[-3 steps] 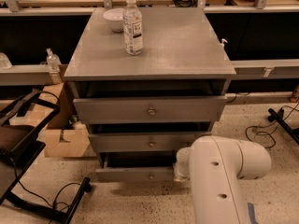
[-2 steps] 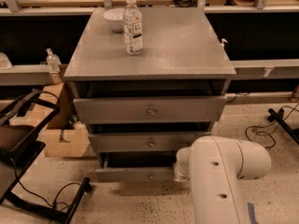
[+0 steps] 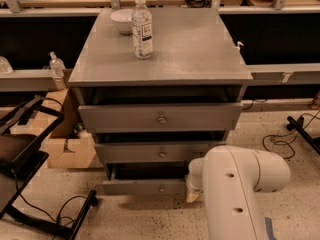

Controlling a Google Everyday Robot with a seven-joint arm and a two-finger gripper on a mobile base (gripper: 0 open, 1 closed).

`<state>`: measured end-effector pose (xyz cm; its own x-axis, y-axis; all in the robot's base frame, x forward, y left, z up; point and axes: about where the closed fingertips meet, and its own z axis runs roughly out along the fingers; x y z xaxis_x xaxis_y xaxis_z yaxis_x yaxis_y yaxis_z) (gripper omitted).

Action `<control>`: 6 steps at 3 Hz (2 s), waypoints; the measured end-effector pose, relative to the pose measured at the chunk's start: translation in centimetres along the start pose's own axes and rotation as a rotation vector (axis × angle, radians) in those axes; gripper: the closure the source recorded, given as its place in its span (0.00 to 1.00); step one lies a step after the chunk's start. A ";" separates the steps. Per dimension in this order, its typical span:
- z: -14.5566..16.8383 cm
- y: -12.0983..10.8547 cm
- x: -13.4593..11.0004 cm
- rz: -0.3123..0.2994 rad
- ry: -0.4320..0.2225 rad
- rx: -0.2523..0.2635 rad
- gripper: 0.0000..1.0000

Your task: Open bottom drawer

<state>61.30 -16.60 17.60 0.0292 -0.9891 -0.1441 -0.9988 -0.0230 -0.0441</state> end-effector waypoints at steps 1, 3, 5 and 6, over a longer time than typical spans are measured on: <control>0.1 0.1 0.0 0.000 0.000 -0.001 0.01; 0.5 0.6 -0.1 -0.001 0.001 -0.012 0.54; 0.0 0.5 -0.1 -0.001 0.001 -0.012 0.99; 0.0 0.5 -0.1 -0.001 0.001 -0.012 1.00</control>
Offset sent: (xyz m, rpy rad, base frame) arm 0.0000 0.0000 0.0000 0.0000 0.0000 0.0000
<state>60.76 -16.48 17.63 0.0298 -0.9893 -0.1430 -0.9992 -0.0254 -0.0324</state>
